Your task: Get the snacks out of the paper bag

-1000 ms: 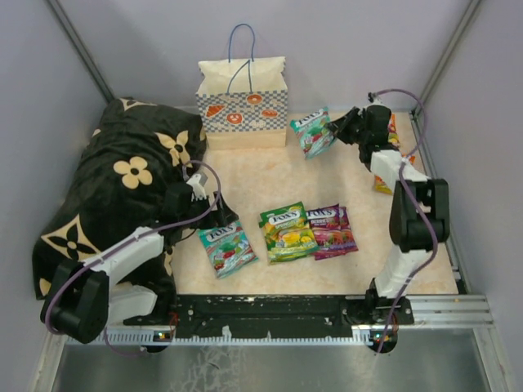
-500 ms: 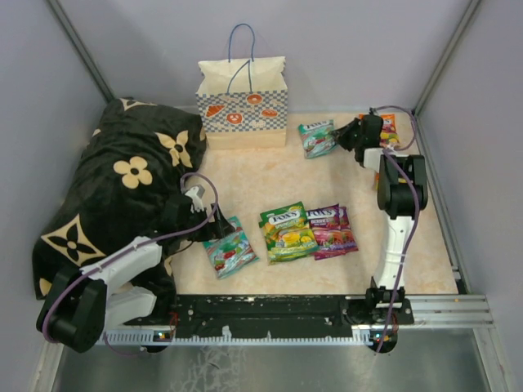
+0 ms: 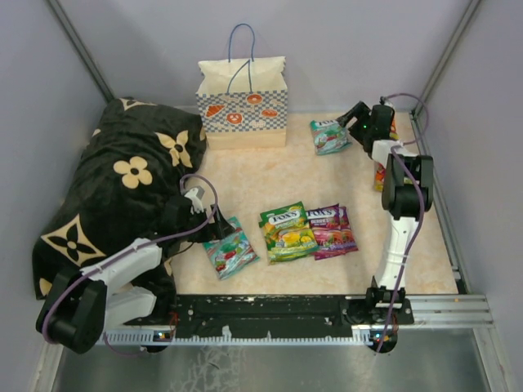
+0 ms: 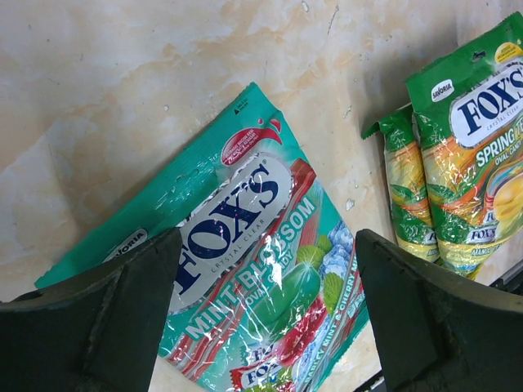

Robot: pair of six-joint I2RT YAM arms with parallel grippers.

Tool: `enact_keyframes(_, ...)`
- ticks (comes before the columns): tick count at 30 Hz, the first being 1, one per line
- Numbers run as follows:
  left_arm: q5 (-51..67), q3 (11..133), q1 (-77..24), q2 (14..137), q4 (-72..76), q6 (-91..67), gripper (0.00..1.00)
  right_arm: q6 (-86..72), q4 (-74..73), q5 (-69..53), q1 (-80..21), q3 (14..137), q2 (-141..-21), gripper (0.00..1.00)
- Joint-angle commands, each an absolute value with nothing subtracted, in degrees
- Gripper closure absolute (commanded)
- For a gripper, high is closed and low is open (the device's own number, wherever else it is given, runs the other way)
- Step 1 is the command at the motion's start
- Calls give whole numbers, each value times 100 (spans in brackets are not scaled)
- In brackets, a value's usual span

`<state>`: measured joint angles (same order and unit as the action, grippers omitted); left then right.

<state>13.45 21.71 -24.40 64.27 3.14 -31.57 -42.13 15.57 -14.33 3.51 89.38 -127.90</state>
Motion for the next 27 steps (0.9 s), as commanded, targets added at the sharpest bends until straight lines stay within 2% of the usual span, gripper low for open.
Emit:
enact_keyframes(1,967,2150,-2521,6310,-688,-3009,6,-2939,643,-282,186,9623,-11859,10)
enact_keyframes(2,872,2145,-2524,6276,-740,-3008,6,-2644,497,15,94,9699,-11756,12)
enact_keyframes(3,836,2112,-2538,6267,-742,-3039,6,-2294,416,195,1,9754,-11703,22)
enact_keyframes(5,867,2035,-2552,6278,-647,-3123,6,-2004,366,238,-166,9912,-11732,55)
enact_keyframes(6,908,2006,-2571,6306,-557,-3176,6,-1935,364,95,-199,10013,-11809,69)
enact_keyframes(9,955,1985,-2684,6462,-384,-3313,6,-1925,240,-572,-232,10406,-12253,95)
enact_keyframes(10,920,1994,-2726,6494,-370,-3335,7,-1925,167,-716,-241,10541,-12438,100)
enact_keyframes(14,816,2003,-2805,6560,-358,-3368,6,-2025,-119,-913,-257,10855,-13098,100)
enact_keyframes(18,748,2036,-2818,6593,-353,-3345,6,-2147,-53,-913,-255,10638,-13429,100)
enact_keyframes(26,476,2438,-2814,7030,-296,-3088,5,-2139,-247,-1049,-255,10710,-13420,100)
enact_keyframes(27,442,2503,-2816,7142,-249,-3026,5,-2128,-315,-1072,-254,10780,-13334,97)
